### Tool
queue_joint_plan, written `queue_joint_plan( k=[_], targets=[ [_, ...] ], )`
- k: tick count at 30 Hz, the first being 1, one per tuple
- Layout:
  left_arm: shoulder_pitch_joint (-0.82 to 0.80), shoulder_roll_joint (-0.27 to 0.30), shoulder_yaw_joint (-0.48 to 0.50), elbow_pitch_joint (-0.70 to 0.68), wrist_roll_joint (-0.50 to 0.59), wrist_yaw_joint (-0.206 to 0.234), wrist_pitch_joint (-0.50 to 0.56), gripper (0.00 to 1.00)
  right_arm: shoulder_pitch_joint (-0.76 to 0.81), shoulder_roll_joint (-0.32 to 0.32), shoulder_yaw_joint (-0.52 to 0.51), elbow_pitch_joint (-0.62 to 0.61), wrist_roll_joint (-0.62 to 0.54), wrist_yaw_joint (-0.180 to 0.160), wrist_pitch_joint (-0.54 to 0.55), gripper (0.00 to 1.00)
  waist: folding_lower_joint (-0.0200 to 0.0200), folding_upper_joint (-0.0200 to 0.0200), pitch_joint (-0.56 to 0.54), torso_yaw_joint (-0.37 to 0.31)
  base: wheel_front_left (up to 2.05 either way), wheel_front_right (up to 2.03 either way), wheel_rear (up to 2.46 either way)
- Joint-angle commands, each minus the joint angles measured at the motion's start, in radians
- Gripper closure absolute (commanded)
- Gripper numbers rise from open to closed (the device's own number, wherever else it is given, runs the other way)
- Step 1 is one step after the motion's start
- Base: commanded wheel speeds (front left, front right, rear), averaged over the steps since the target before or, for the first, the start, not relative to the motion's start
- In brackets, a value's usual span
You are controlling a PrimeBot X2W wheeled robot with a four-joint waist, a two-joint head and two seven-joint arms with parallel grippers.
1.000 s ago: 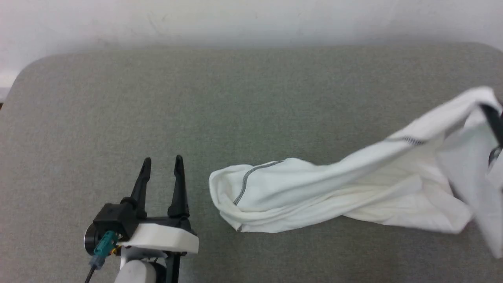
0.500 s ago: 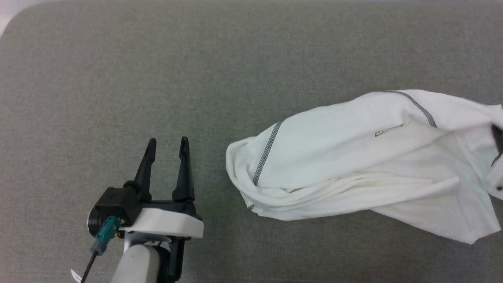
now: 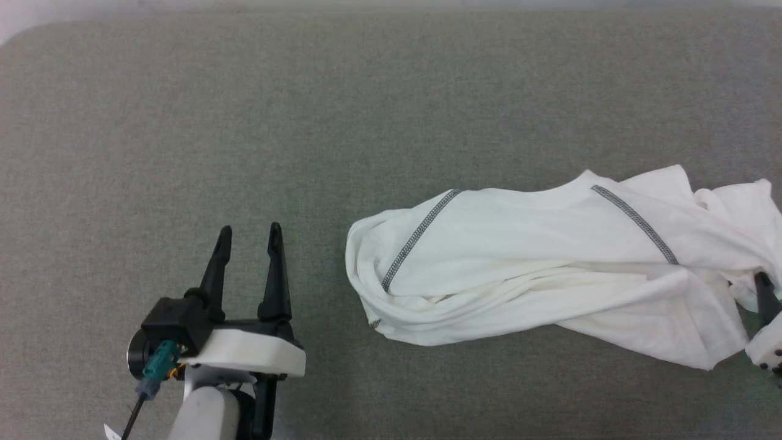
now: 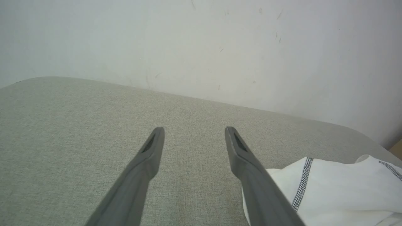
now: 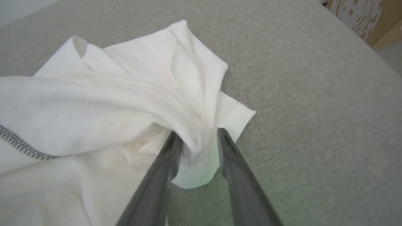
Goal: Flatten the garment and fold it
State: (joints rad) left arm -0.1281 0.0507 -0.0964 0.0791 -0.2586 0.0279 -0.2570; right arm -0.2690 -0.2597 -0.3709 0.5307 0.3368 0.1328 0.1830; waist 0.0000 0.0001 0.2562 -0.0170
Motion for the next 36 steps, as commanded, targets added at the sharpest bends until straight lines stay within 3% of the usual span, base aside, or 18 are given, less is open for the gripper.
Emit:
queue_joint_plan(
  k=[1,7,13,23,36],
  targets=[
    [0.014,0.000,0.006,0.005,0.007,-0.005,-0.005,0.00,0.022,0.009,-0.005,-0.014,-0.002,-0.002,-0.024,0.00,0.0000,-0.0001,-0.031,-0.016,0.00,0.00,0.00],
    [0.043,0.000,0.019,0.027,0.010,-0.013,-0.005,0.00,0.109,0.091,0.003,-0.194,-0.047,-0.002,-0.243,0.00,0.0000,-0.0001,-0.103,-0.034,0.00,0.00,0.00],
    [0.050,0.000,0.011,0.055,0.014,-0.025,-0.005,0.00,0.201,0.161,0.083,-0.371,-0.098,-0.002,-0.346,0.00,0.0000,-0.0001,-0.153,-0.047,0.00,0.00,0.00],
    [-0.075,0.000,-0.102,0.244,0.029,-0.105,0.030,0.00,0.344,0.204,0.253,-0.597,-0.120,-0.002,-0.355,0.00,0.0000,-0.0001,-0.188,-0.061,0.00,0.00,0.00],
    [-0.358,0.047,-0.200,0.718,0.066,-0.137,0.332,0.00,0.386,0.209,0.314,-0.672,-0.086,-0.002,-0.318,0.00,0.0000,-0.0001,-0.173,-0.117,0.00,0.00,0.00]
  ],
)
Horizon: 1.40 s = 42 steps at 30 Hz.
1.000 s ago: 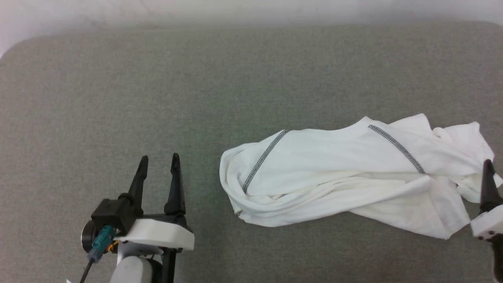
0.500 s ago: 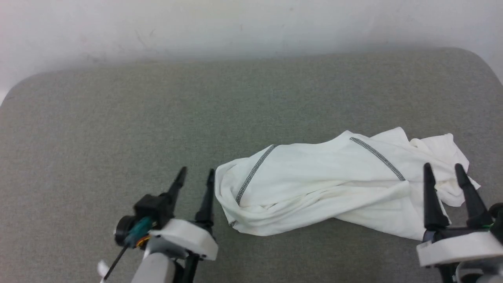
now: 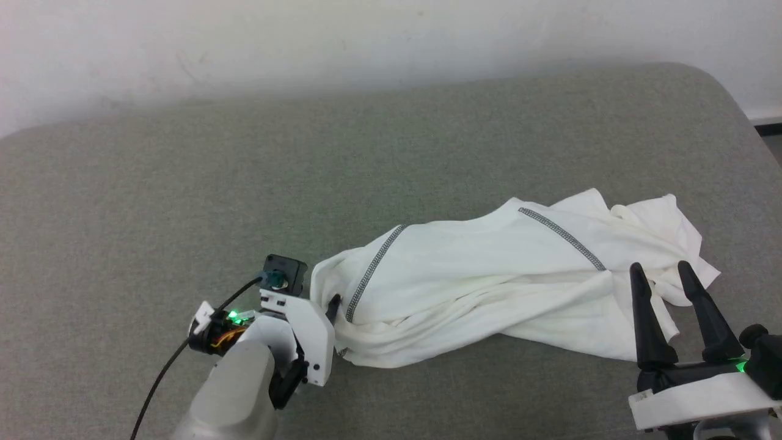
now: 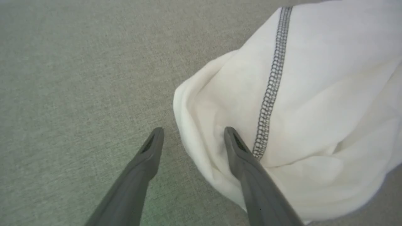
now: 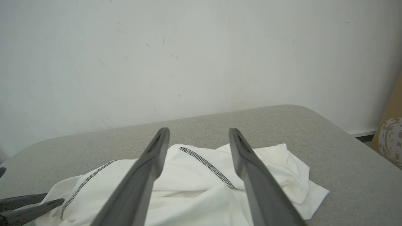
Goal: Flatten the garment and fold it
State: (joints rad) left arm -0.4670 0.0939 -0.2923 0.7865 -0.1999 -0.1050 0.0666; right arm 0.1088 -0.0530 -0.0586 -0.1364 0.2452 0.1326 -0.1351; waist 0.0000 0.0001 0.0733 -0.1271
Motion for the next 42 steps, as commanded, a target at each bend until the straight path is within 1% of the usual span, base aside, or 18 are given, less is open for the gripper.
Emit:
queue_joint_plan(
  k=[1,2,3,4,5,7,10,14,17,20,23,25,28,29,31,36,39,42],
  targets=[
    [-0.038,0.005,-0.012,0.044,0.013,-0.004,0.037,0.00,0.007,0.003,0.002,-0.005,0.011,-0.002,0.000,0.00,0.0000,-0.0001,0.016,-0.010,0.00,0.00,0.00],
    [-0.055,0.004,-0.016,0.073,0.014,-0.004,0.062,0.02,0.005,0.003,0.002,-0.004,0.016,-0.002,-0.001,0.00,0.0000,-0.0001,0.023,-0.012,0.00,0.00,0.00],
    [-0.070,0.003,-0.019,0.105,0.013,-0.003,0.096,0.53,0.003,0.003,0.003,-0.003,0.018,-0.002,-0.002,0.00,0.0000,-0.0001,0.030,-0.014,0.00,0.00,0.00],
    [-0.083,0.002,-0.024,0.134,0.013,-0.004,0.129,0.71,0.000,0.003,0.004,-0.001,0.022,-0.002,-0.004,0.00,0.0000,-0.0001,0.036,-0.015,0.00,0.00,0.00],
    [-0.095,0.001,-0.024,0.155,0.007,-0.006,0.149,1.00,-0.002,0.003,0.006,0.003,0.028,-0.002,-0.003,0.00,0.0000,-0.0001,0.041,-0.017,0.00,0.00,0.00],
    [-0.117,0.001,-0.019,0.170,-0.007,-0.009,0.142,1.00,-0.006,0.003,0.008,0.006,0.034,-0.002,-0.006,0.00,0.0000,-0.0001,0.050,-0.018,0.00,0.00,0.00],
    [-0.144,0.016,0.004,0.144,-0.021,-0.001,0.046,1.00,-0.006,0.003,0.002,0.012,0.046,-0.002,-0.009,0.00,0.0000,-0.0001,0.061,-0.009,0.00,0.00,0.00],
    [-0.140,0.051,0.055,0.054,-0.045,0.036,-0.100,1.00,-0.001,0.003,-0.009,0.022,0.054,-0.002,-0.010,0.00,0.0000,-0.0001,0.061,0.011,0.00,0.00,0.00],
    [-0.095,0.094,0.110,-0.024,-0.071,0.078,-0.162,1.00,0.002,0.003,-0.017,0.029,0.059,-0.002,-0.007,0.00,0.0000,-0.0001,0.059,0.031,0.00,0.00,0.00],
    [-0.013,0.132,0.175,-0.078,-0.117,0.115,-0.161,1.00,0.002,0.003,-0.013,0.039,0.065,-0.002,0.001,0.00,0.0000,-0.0001,0.060,0.047,0.00,0.00,0.00],
    [0.083,0.147,0.222,-0.100,-0.167,0.138,-0.114,1.00,-0.002,0.003,-0.011,0.047,0.069,-0.002,0.003,0.00,0.0000,-0.0001,0.068,0.056,0.00,0.00,0.00],
    [0.152,0.138,0.239,-0.104,-0.202,0.138,-0.075,1.00,-0.010,0.003,-0.011,0.059,0.073,-0.002,0.003,0.00,0.0000,-0.0001,0.081,0.061,0.00,0.00,0.00],
    [0.179,0.125,0.246,-0.114,-0.222,0.128,-0.095,1.00,-0.021,0.003,-0.009,0.071,0.070,-0.002,0.004,0.00,0.0000,-0.0001,0.090,0.062,0.00,0.00,0.00],
    [0.182,0.120,0.249,-0.122,-0.227,0.125,-0.114,0.78,-0.025,0.003,-0.009,0.075,0.069,-0.002,0.004,0.00,0.0000,-0.0001,0.091,0.061,0.00,0.00,0.00],
    [0.188,0.116,0.249,-0.143,-0.222,0.121,-0.173,0.00,-0.031,0.003,-0.007,0.083,0.063,-0.002,0.004,0.00,0.0000,-0.0001,0.088,0.058,0.00,0.00,0.00],
    [0.224,0.099,0.257,-0.247,-0.199,0.121,-0.311,0.00,-0.041,0.003,0.002,0.098,0.043,-0.002,0.007,0.00,0.0000,-0.0001,0.060,0.050,0.00,0.00,0.00],
    [0.262,0.083,0.276,-0.356,-0.168,0.126,-0.327,0.00,-0.050,0.003,0.008,0.109,0.036,-0.002,0.012,0.00,0.0000,-0.0001,0.041,0.051,0.00,0.00,0.00],
    [0.320,0.047,0.305,-0.516,-0.121,0.123,-0.328,0.00,-0.069,0.003,0.020,0.130,0.034,-0.002,0.020,0.00,0.0000,-0.0001,0.026,0.053,0.00,0.00,0.00]
  ],
)
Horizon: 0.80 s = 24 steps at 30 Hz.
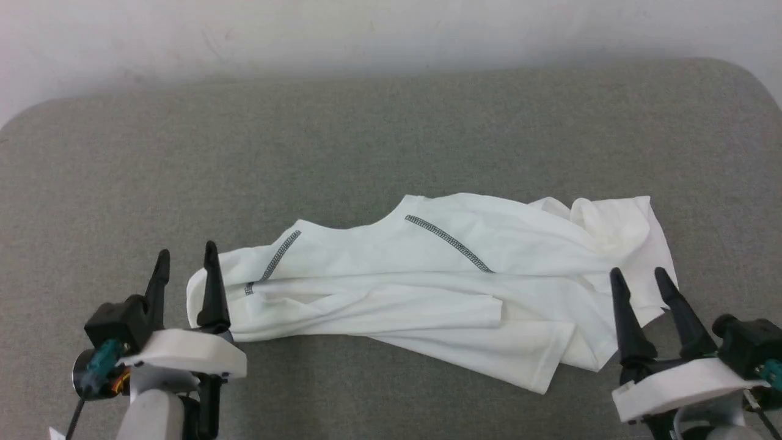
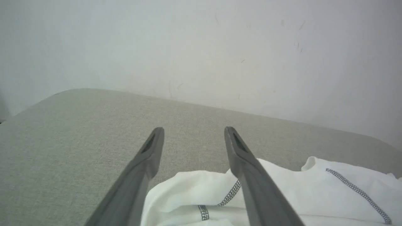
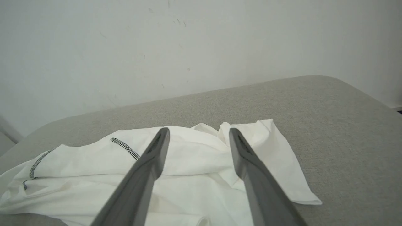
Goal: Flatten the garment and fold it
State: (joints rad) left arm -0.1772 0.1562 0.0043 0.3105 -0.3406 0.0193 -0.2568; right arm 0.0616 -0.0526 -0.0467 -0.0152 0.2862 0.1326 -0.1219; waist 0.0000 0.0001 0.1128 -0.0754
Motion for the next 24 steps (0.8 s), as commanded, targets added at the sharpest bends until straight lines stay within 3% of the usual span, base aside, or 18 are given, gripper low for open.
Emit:
queue_joint_plan(
  k=[1,5,10,17,24],
  targets=[
    [0.052,-0.028,0.016,-0.085,0.035,-0.005,-0.004,0.00,-0.031,0.002,0.013,0.020,-0.004,-0.002,0.013,0.00,0.0000,-0.0001,-0.016,0.003,0.00,0.00,0.00],
    [0.117,-0.068,0.037,-0.201,0.077,-0.022,-0.005,0.00,-0.106,-0.021,0.038,0.094,0.017,-0.002,0.059,0.00,0.0000,-0.0001,-0.019,0.014,0.00,0.00,0.00],
    [0.137,-0.091,0.027,-0.244,0.096,-0.035,-0.005,0.00,-0.247,-0.075,0.082,0.211,0.077,-0.002,0.147,0.00,0.0000,-0.0001,0.004,0.045,0.00,0.00,0.00],
    [0.092,-0.104,-0.004,-0.287,0.098,-0.055,-0.005,0.00,-0.564,-0.172,0.222,0.433,0.190,-0.002,0.415,0.00,0.0000,-0.0001,0.089,0.113,0.00,0.00,0.00],
    [0.023,-0.106,-0.058,-0.316,0.063,-0.050,-0.005,0.00,-0.819,-0.214,0.377,0.581,0.253,-0.002,0.667,0.00,0.0000,-0.0001,0.192,0.178,0.00,0.00,0.00]
  ],
)
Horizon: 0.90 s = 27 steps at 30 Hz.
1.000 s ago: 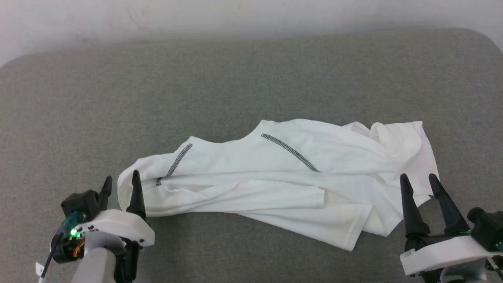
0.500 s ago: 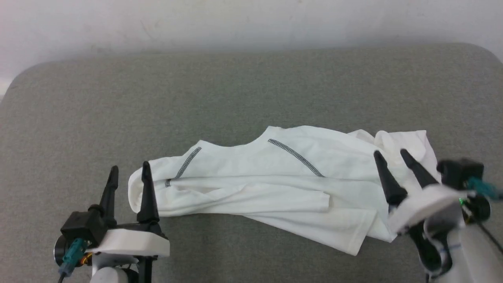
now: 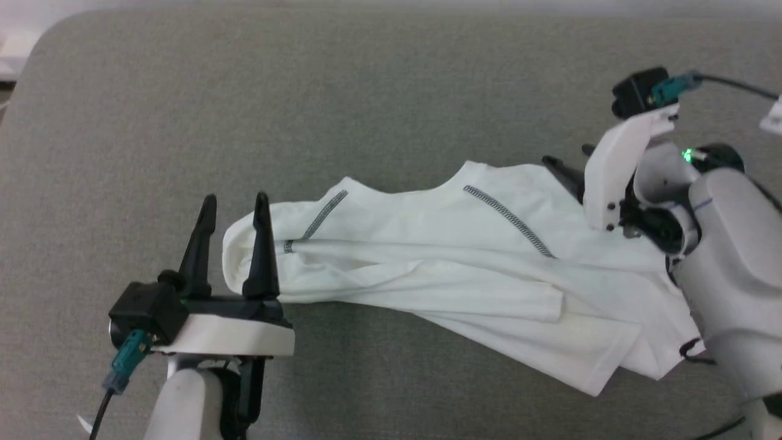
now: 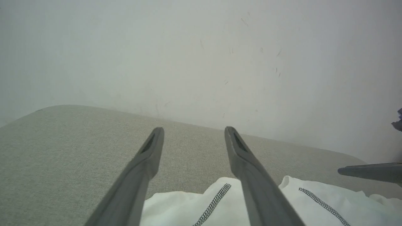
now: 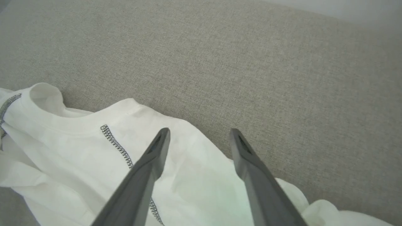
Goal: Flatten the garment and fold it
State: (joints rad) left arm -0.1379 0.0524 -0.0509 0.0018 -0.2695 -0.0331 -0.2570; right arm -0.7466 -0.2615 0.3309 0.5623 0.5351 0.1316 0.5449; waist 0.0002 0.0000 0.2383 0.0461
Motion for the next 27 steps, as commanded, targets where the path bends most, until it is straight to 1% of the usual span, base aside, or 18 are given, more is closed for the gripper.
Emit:
queue_joint_plan(
  k=[1,7,13,14,15,16,19,21,27],
  targets=[
    [-0.026,-0.002,-0.010,-0.015,-0.014,0.003,-0.005,0.00,-0.038,-0.006,0.015,0.023,0.010,-0.001,0.017,0.00,-0.0002,0.0000,0.079,0.064,0.00,0.00,0.00],
    [-0.072,-0.002,-0.053,-0.040,-0.035,0.013,-0.005,0.00,-0.168,-0.008,0.089,0.138,0.029,-0.001,0.095,0.00,-0.0002,0.0000,0.161,0.099,0.00,0.00,0.00],
    [-0.087,-0.002,-0.064,-0.026,-0.038,0.022,-0.005,0.00,-0.190,0.000,0.185,0.234,0.065,-0.001,0.207,0.00,-0.0002,0.0000,0.186,0.103,0.00,0.00,0.00],
    [-0.088,-0.002,-0.064,-0.023,-0.037,0.022,-0.005,0.00,-0.190,-0.003,0.200,0.240,0.071,-0.001,0.215,0.31,-0.0002,0.0000,0.187,0.102,0.00,0.00,0.00],
    [-0.089,-0.002,-0.065,-0.019,-0.034,0.023,-0.005,0.00,-0.186,-0.005,0.213,0.248,0.082,-0.001,0.226,0.76,-0.0002,0.0000,0.186,0.101,0.00,0.00,0.00],
    [-0.089,-0.002,-0.064,-0.015,-0.032,0.024,-0.005,0.00,-0.182,-0.005,0.219,0.256,0.098,-0.001,0.238,1.00,-0.0002,0.0000,0.185,0.100,0.00,0.00,0.00],
    [-0.089,-0.002,-0.060,-0.003,-0.029,0.024,-0.005,0.00,-0.176,-0.011,0.248,0.251,0.129,-0.001,0.240,1.00,-0.0002,0.0000,0.176,0.094,0.00,0.00,0.00],
    [-0.091,-0.002,-0.055,0.005,-0.026,0.025,-0.005,0.00,-0.175,-0.021,0.261,0.231,0.145,-0.001,0.205,1.00,-0.0002,0.0000,0.165,0.089,0.00,0.00,0.00],
    [-0.101,-0.002,-0.029,0.016,-0.007,0.016,-0.005,0.00,-0.178,-0.061,0.237,0.181,0.171,-0.001,-0.021,1.00,-0.0002,0.0000,0.103,0.072,0.00,0.00,0.00]
  ],
)
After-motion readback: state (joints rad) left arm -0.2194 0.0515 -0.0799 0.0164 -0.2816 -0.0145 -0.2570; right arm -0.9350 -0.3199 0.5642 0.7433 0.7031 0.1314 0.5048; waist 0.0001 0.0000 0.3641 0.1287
